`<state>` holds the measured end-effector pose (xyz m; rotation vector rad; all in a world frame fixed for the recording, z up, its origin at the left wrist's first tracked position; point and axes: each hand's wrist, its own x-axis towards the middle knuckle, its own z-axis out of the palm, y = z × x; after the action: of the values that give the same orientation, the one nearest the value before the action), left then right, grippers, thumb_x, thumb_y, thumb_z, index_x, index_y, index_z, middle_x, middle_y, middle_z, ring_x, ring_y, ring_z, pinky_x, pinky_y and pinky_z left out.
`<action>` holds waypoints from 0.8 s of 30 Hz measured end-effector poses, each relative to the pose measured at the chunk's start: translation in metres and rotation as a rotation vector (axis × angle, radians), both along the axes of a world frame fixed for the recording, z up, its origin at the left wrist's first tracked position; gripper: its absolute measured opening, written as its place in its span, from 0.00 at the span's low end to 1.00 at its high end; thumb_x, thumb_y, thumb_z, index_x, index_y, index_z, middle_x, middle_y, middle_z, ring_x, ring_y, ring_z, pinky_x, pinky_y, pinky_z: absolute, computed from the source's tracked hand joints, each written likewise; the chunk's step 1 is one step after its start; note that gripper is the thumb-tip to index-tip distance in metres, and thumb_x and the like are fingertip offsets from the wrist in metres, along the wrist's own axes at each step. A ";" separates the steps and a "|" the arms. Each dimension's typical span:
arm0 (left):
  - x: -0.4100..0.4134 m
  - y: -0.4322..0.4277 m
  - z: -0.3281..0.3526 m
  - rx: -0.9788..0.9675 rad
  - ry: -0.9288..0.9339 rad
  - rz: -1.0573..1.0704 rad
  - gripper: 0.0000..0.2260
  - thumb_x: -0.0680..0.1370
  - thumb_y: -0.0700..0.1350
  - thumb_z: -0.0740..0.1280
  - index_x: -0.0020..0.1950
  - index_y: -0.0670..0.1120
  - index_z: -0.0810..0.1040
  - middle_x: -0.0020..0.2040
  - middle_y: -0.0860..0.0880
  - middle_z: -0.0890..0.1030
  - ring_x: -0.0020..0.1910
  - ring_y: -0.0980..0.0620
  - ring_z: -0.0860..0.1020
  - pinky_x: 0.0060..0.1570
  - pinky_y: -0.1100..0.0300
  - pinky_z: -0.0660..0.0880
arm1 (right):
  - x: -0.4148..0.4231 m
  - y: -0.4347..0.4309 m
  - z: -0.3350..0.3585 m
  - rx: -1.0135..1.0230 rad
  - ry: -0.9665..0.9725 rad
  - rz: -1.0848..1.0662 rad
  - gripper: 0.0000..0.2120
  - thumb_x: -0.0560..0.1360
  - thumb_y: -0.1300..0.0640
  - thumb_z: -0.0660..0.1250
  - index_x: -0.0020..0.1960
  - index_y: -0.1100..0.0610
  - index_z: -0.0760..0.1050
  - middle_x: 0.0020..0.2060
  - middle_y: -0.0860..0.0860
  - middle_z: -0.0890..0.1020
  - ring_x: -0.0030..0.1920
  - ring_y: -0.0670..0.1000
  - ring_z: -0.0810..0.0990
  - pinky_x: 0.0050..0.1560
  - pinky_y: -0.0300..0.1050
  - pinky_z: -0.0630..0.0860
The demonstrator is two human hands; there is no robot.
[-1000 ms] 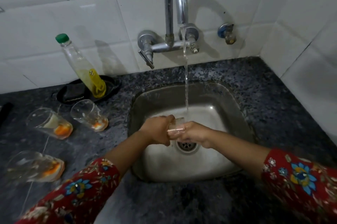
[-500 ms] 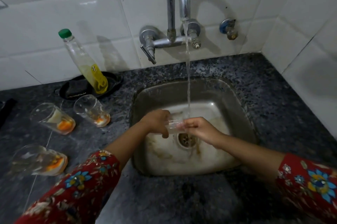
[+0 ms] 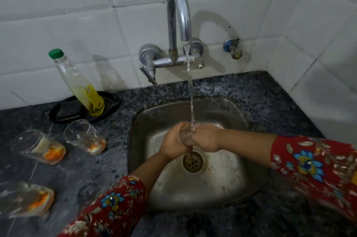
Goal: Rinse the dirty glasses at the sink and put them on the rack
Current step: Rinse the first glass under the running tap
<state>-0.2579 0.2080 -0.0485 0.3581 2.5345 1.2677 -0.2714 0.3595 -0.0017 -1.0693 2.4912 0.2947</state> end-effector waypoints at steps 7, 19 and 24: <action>-0.003 0.001 -0.002 0.175 0.097 0.079 0.27 0.64 0.36 0.78 0.60 0.48 0.75 0.56 0.53 0.80 0.52 0.65 0.78 0.53 0.64 0.74 | 0.002 -0.014 0.018 -0.029 0.033 -0.066 0.14 0.79 0.61 0.58 0.62 0.63 0.73 0.60 0.60 0.77 0.61 0.59 0.75 0.60 0.49 0.70; 0.003 0.012 -0.013 0.303 0.138 0.159 0.23 0.65 0.37 0.78 0.57 0.44 0.77 0.53 0.52 0.81 0.53 0.63 0.79 0.53 0.61 0.77 | 0.017 -0.014 0.008 -0.063 0.086 -0.064 0.14 0.78 0.60 0.59 0.62 0.60 0.74 0.60 0.59 0.78 0.60 0.59 0.76 0.55 0.47 0.70; 0.005 0.002 -0.013 0.340 0.029 0.047 0.31 0.59 0.46 0.80 0.60 0.53 0.74 0.58 0.51 0.80 0.57 0.54 0.79 0.57 0.61 0.76 | 0.007 0.009 0.018 -0.157 -0.013 0.008 0.11 0.77 0.58 0.62 0.57 0.55 0.77 0.57 0.53 0.80 0.58 0.54 0.78 0.59 0.49 0.74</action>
<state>-0.2529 0.2101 -0.0619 0.3917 2.3585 1.7271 -0.2642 0.3683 0.0168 -1.1387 2.5324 0.0952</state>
